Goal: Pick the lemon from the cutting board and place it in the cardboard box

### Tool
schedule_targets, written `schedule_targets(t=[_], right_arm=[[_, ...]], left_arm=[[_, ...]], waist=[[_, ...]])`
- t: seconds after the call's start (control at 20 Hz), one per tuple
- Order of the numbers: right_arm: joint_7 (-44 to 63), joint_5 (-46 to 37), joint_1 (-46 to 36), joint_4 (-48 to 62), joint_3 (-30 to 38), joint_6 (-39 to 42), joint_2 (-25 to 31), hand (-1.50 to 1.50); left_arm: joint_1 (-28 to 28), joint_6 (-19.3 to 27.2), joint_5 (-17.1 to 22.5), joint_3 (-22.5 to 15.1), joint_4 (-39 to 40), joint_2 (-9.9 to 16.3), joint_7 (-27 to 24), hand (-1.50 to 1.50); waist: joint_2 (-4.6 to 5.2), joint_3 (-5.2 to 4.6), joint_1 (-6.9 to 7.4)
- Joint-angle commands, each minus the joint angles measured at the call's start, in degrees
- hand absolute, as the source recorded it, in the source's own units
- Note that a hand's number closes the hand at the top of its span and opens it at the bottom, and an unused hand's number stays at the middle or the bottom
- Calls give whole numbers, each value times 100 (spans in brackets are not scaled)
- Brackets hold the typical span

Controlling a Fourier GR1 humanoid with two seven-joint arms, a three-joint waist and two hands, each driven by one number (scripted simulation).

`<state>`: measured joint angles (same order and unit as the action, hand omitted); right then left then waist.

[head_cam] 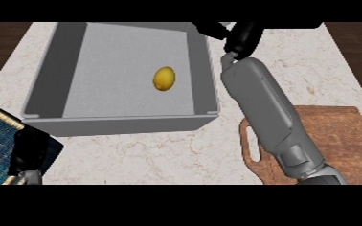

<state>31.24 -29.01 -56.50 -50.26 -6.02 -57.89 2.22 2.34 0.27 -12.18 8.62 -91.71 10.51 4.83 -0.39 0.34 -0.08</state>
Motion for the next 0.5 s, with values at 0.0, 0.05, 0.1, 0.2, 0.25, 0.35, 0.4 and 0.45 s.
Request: schedule_targets(t=[0.0,0.05,0.1,0.2,0.25,0.35,0.4,0.45], right_arm=[[-35,87,942,-969,114,-254,279,-150],[14,163,1119,-1352,159,-8,525,-150],[44,132,1462,-1707,127,-48,554,-150],[76,210,2041,-2489,18,225,715,-150],[24,203,2328,-2820,-74,327,771,-150],[150,544,2710,-3602,98,845,1316,-150],[91,546,3107,-3865,-47,883,1302,-150],[192,537,3332,-4272,-61,982,1387,-150]], left_arm=[[-4,-1,-99,-245,5,-174,28,0],[267,-42,-49,-218,-77,-187,-63,0],[216,-81,15,-78,-181,-58,34,0],[242,39,-139,-294,-193,-277,143,0],[-152,5,-28,-51,297,-116,-52,0],[289,13,-46,-109,-71,-205,-66,0],[180,-81,-56,-242,-70,-226,5,0],[104,-74,2,-110,-66,-158,-27,0]], waist=[[-23,-30,-194],[-37,-31,-200],[-39,-31,-202],[-44,-32,-247],[-14,-37,-233],[-29,-34,-216],[-30,-34,-259],[-13,-36,-188]])
